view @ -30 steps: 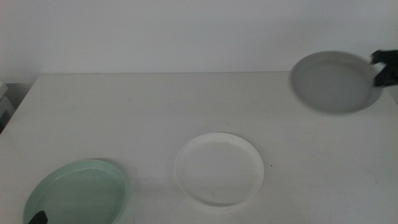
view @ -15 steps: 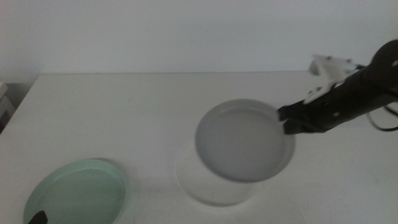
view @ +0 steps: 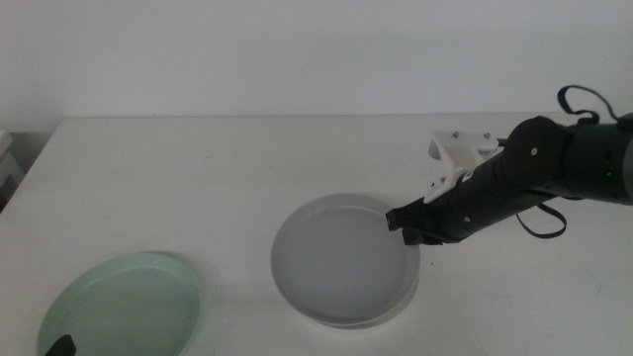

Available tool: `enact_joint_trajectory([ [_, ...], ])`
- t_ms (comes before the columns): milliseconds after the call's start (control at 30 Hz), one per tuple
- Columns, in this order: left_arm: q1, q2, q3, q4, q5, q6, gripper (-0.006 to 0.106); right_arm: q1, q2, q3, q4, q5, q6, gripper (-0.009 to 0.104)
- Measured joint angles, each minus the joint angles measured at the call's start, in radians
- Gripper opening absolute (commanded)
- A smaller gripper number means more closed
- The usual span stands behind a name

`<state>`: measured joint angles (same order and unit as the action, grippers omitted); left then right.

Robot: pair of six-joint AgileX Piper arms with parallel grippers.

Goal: Stack the three bowls on top of each other.

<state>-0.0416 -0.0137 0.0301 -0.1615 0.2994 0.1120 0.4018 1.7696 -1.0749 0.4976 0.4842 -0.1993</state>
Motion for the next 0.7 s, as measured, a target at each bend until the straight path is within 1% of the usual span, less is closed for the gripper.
enact_joint_trajectory([
  [100,0.0,0.0,0.0,0.0,0.0,0.0,0.102,0.0,0.02,0.001,-0.002,-0.012,0.0,0.0],
  [233,0.0,0.0,0.0,0.0,0.0,0.0,0.102,0.0,0.031,0.001,-0.003,-0.042,0.006,0.008],
  [333,0.0,0.0,0.0,0.0,0.0,0.0,0.102,0.0,0.034,0.001,-0.003,-0.054,0.008,0.017],
  [467,0.0,0.0,0.0,0.0,0.0,0.0,0.102,0.0,0.035,0.001,-0.003,-0.053,0.008,0.035],
  [600,0.0,0.0,0.0,0.0,0.0,0.0,0.102,0.0,0.003,-0.002,-0.008,-0.032,0.009,0.048],
  [700,0.0,0.0,0.0,0.0,0.0,0.0,0.102,0.0,-0.054,-0.025,-0.035,0.006,0.009,0.049],
])
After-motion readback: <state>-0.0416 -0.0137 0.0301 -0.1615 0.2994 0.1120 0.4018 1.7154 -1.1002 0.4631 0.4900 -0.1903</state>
